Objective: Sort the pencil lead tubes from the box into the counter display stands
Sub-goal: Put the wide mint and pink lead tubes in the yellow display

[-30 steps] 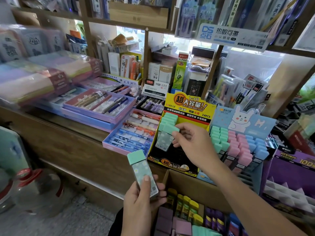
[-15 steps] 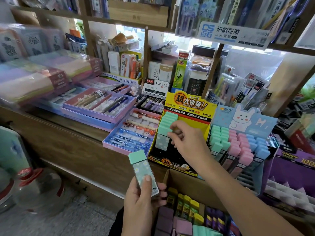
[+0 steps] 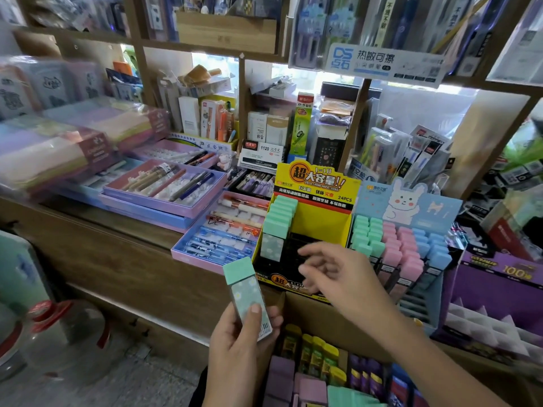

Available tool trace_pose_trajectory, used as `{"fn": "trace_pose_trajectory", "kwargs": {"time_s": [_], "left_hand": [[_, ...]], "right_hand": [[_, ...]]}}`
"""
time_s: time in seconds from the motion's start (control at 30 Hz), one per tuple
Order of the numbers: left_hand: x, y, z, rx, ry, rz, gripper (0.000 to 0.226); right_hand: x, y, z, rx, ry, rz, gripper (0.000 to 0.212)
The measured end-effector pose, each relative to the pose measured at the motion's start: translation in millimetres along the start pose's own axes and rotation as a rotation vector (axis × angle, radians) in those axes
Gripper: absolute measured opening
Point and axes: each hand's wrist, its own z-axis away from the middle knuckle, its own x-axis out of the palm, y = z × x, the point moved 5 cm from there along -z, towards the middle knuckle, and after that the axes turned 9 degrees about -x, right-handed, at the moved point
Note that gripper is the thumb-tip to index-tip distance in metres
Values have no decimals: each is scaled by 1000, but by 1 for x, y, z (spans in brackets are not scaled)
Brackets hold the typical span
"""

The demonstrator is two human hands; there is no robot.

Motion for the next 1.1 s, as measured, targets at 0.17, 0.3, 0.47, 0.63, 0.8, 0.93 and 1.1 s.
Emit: {"fn": "trace_pose_trajectory", "kwargs": {"time_s": [0.17,0.3,0.47,0.63,0.8,0.93,1.1], "left_hand": [[6,16,-3,84,-30,-189,20],[13,35,-11,134,-74,-314,20],[19,61,-30,232,-96,-512,22],[30,82,-48,279,-114,-607,22],[44,94,-61,285,-152,-675,20],[51,98,-71,301,-172,-716,22],[51,103,-78,426,-96,-849,28]], "right_hand": [[-20,14,55,125,-138,-37,30],[-36,38,92,283,-259,-15,26],[-53,70,125,445,-479,89,24],[-63,105,151,563,-545,249,30],[-61,122,156,592,-525,299,28],[-59,123,156,592,-530,300,31],[-58,126,157,591,-513,340,33]]}}
